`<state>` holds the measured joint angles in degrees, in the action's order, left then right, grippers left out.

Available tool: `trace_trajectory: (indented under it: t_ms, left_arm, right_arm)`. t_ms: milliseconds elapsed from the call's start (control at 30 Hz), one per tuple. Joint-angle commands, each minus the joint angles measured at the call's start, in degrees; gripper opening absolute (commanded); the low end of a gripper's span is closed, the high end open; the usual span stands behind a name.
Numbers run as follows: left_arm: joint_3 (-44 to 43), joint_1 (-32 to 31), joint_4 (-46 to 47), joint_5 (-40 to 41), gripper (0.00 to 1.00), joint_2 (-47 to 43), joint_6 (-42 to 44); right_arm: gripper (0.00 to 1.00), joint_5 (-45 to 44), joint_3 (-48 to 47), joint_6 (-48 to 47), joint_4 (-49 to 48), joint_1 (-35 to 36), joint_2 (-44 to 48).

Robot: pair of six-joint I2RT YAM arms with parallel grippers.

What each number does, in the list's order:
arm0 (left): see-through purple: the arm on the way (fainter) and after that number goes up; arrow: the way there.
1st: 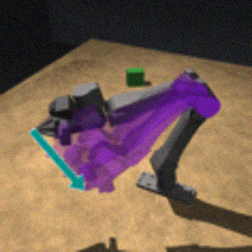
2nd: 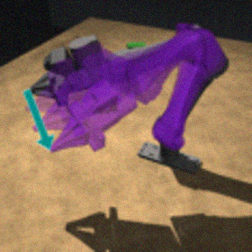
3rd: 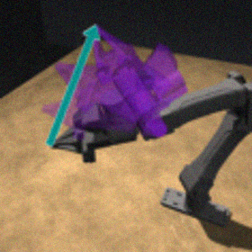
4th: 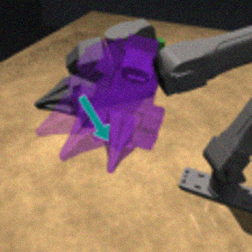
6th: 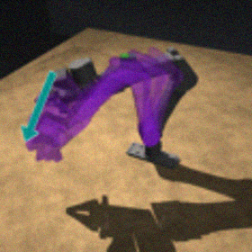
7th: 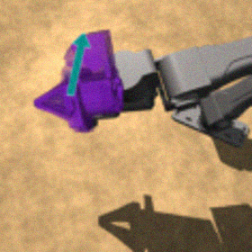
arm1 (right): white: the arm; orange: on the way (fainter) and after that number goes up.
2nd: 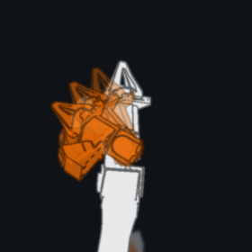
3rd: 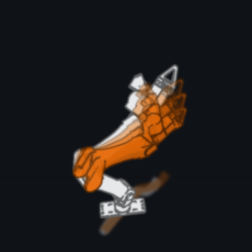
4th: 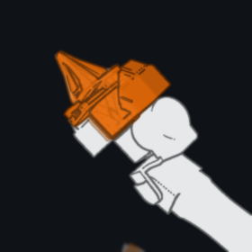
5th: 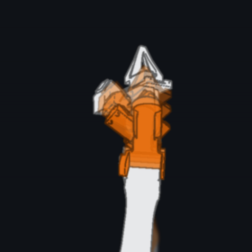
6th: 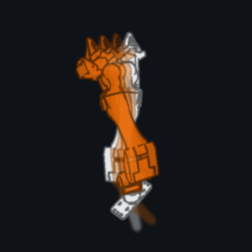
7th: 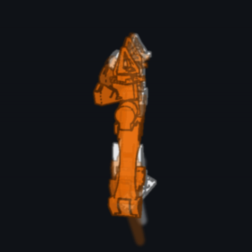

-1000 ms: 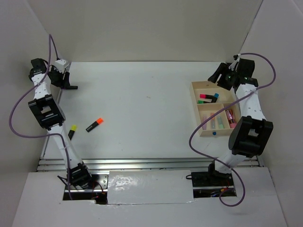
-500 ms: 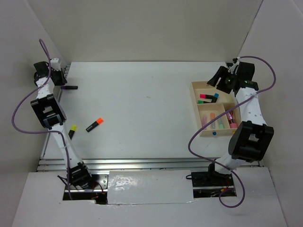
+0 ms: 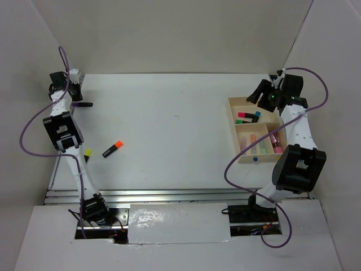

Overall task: Sort the stationery into containers
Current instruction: Grab a piece of stationery with the left arm

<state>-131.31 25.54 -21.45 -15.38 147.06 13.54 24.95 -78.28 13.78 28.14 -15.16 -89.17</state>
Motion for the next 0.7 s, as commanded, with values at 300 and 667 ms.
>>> trace_trajectory:
  t_ms: [300, 667]
  left_arm:
    - [-2.3, -1.63, -5.17, 9.13, 0.13, 2.97, 4.74]
    - [11.33, -1.37, -8.51, 2.11, 0.05, -6.26, 6.68]
  right_arm:
    - [0.7, 1.15, -0.03, -0.33, -0.02, -0.05, 1.98]
    - [0.7, 2.65, 0.5, -0.16, -0.1, -0.57, 2.59]
